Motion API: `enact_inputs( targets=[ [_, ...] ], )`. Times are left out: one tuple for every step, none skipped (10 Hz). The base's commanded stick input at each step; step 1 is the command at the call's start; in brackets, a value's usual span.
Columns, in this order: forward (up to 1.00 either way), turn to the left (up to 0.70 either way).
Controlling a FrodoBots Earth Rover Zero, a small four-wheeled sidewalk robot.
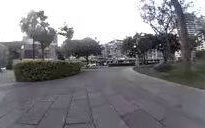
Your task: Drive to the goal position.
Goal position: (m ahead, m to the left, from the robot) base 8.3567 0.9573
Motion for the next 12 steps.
enact_inputs(
  targets=[
    [1.0,0.0],
    [1.0,0.0],
    [1.0,0.0],
    [1.0,-0.09],
    [1.0,-0.4],
    [1.0,-0.4],
    [1.0,-0.4],
    [1.0,-0.25],
    [1.0,0.0],
    [1.0,0.0],
    [1.0,0.0],
    [1.0,0.0]
  ],
)
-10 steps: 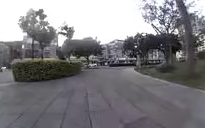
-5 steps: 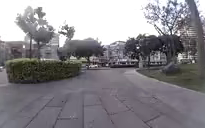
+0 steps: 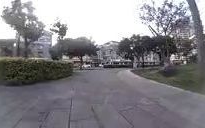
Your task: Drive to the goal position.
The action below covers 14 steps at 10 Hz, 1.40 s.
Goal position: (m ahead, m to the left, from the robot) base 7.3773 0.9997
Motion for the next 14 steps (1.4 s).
enact_inputs(
  targets=[
    [1.0,0.0],
    [1.0,0.0],
    [1.0,0.0],
    [1.0,0.0],
    [1.0,0.0],
    [1.0,0.0],
    [1.0,-0.15],
    [1.0,-0.34],
    [1.0,-0.15],
    [1.0,0.0],
    [1.0,0.0],
    [1.0,0.0],
    [1.0,0.0],
    [1.0,0.0]
  ],
)
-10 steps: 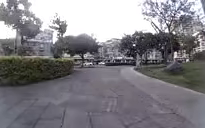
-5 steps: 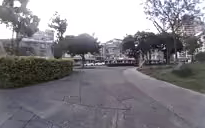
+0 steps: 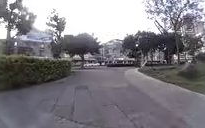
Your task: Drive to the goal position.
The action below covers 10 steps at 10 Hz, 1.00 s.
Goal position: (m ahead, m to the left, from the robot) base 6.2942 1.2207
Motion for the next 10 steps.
enact_inputs(
  targets=[
    [1.0,0.0],
    [1.0,0.0],
    [1.0,0.0],
    [1.0,0.0],
    [1.0,0.0],
    [1.0,0.0],
    [1.0,0.0],
    [1.0,0.0],
    [1.0,0.0],
    [1.0,0.0]
  ],
)
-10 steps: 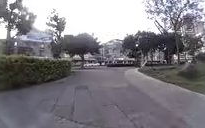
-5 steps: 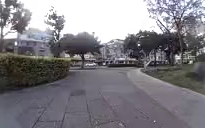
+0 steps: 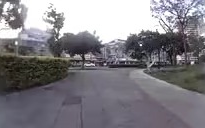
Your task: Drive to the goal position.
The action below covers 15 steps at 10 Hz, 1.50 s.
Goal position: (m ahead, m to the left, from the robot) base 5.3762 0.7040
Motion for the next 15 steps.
enact_inputs(
  targets=[
    [1.0,0.0],
    [1.0,0.0],
    [1.0,0.0],
    [1.0,0.0],
    [1.0,0.0],
    [1.0,0.0],
    [1.0,0.0],
    [1.0,0.0],
    [1.0,0.0],
    [1.0,0.0],
    [1.0,0.0],
    [1.0,0.0],
    [1.0,0.0],
    [1.0,0.0],
    [1.0,0.0]
  ],
)
